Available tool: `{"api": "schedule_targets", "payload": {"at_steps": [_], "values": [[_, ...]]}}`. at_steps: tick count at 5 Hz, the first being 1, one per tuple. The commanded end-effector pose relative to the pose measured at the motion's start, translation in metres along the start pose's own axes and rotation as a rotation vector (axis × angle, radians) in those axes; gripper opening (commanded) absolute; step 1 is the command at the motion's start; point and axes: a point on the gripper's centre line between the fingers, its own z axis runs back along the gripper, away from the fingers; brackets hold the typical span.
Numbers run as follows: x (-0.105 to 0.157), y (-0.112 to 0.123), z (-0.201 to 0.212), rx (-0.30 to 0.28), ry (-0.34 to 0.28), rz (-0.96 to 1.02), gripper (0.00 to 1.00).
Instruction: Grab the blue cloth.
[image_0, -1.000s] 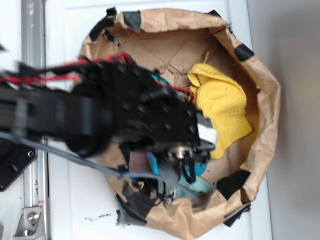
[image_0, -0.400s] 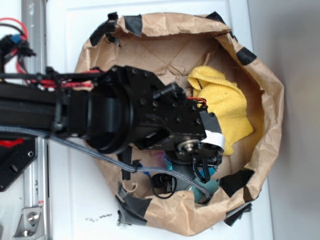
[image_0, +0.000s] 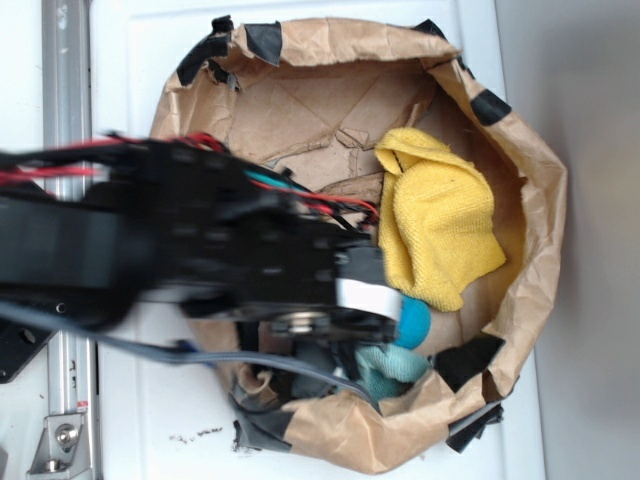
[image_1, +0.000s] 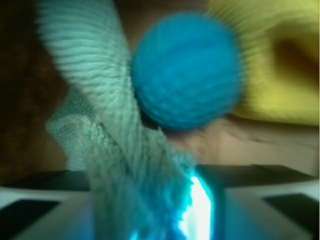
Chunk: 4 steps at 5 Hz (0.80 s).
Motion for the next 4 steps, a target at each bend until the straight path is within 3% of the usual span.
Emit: {"api": "schedule_targets", "payload": {"at_steps": [1,2,3,4], "values": [[-0.005,0.039,0.077,0.198,-0.184,0.184,0.00],[-0.009,0.055,0.093,0.280,-0.092,0.290,0.00],[-0.009,0.069,0.103,0.279,0.122,0.404,0.00],[-0.010,0.072,0.103,0.322,0.206,0.442,0.00]]}}
